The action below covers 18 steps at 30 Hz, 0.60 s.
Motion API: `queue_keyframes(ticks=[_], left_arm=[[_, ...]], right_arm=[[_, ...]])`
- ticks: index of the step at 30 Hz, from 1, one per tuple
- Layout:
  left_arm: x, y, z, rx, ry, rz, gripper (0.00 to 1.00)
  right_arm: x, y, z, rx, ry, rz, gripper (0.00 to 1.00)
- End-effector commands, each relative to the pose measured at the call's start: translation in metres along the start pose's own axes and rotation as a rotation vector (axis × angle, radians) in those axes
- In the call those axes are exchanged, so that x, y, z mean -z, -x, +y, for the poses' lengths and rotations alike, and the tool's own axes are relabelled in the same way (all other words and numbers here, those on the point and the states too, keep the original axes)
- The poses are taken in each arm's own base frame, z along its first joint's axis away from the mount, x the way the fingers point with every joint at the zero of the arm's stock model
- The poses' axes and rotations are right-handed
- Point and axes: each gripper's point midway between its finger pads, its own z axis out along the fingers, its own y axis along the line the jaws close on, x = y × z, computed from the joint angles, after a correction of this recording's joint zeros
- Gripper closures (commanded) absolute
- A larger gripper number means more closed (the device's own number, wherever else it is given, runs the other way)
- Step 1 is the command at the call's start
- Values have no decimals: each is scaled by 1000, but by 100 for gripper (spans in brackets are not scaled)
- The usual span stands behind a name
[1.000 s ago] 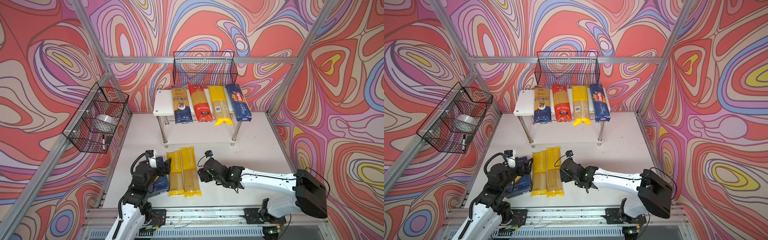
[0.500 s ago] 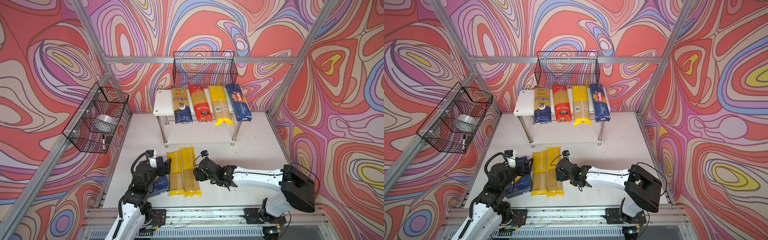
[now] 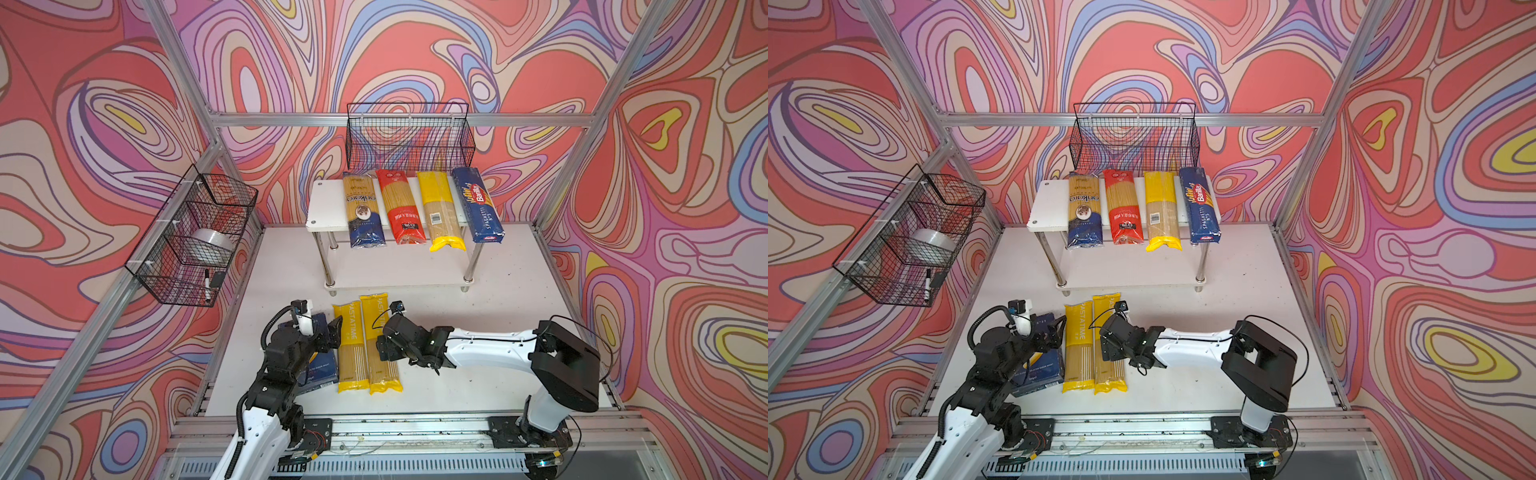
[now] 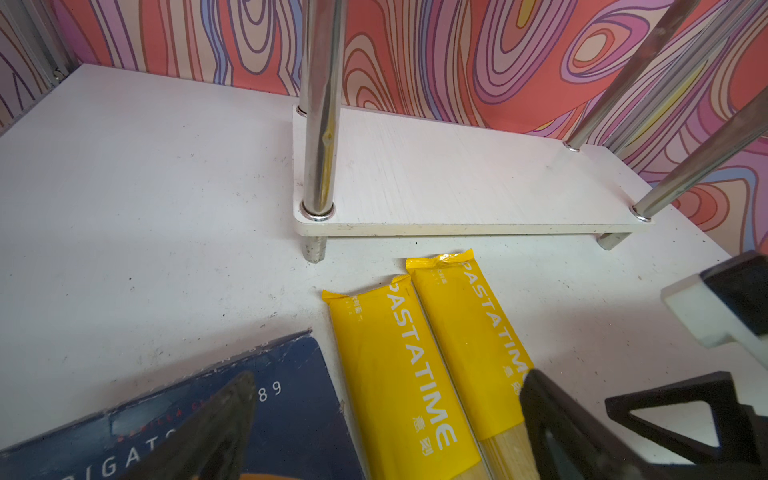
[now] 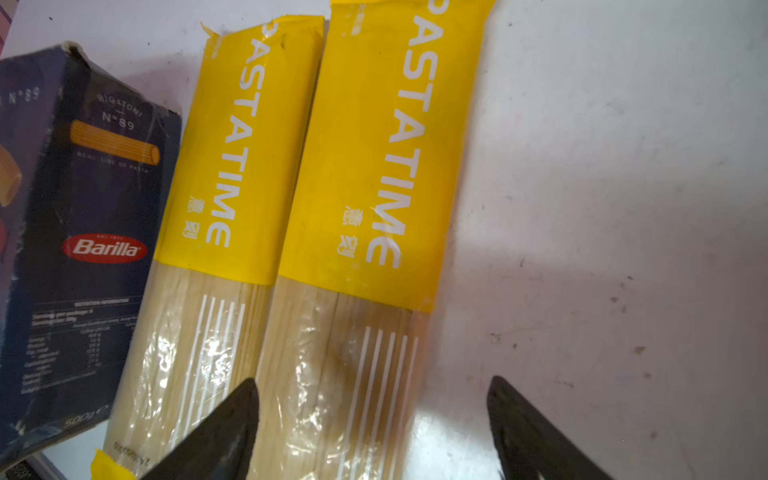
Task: Place and organize the pasta boxes and bags onto the shelf
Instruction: 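Lower the right gripper around the PASTATIME bag's clear end and close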
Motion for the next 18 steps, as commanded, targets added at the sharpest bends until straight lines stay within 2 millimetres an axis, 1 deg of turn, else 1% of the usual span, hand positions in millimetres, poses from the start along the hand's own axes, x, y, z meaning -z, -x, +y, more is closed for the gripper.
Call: queue_keyframes(ticks=[1,2,5,7,13,16,18], left_arm=[[2,9,-2,2,-1,-21,0],[2,9,-2,2,-1,-25,0],[2,9,-2,4,1,-24,0],[2,10,-2,2,-1,-25,0],[2,9,-4,-1,-12,-21,0],[2,9,-4,-1,-10,-22,0],[2,10,-3,0,-7,-23,0]], right_arm=[[-4,-7,9,15,-5,35,9],[-13,-15,9,30,-20,60,7],[-19,-21,16,48,-30,91,4],[-22,-27,13,60,-66,108,4],[-23,-42,-19,79,-193,137,2],[-15,-45,-35,91,-250,137,2],[-7,-45,-44,89,-265,121,1]])
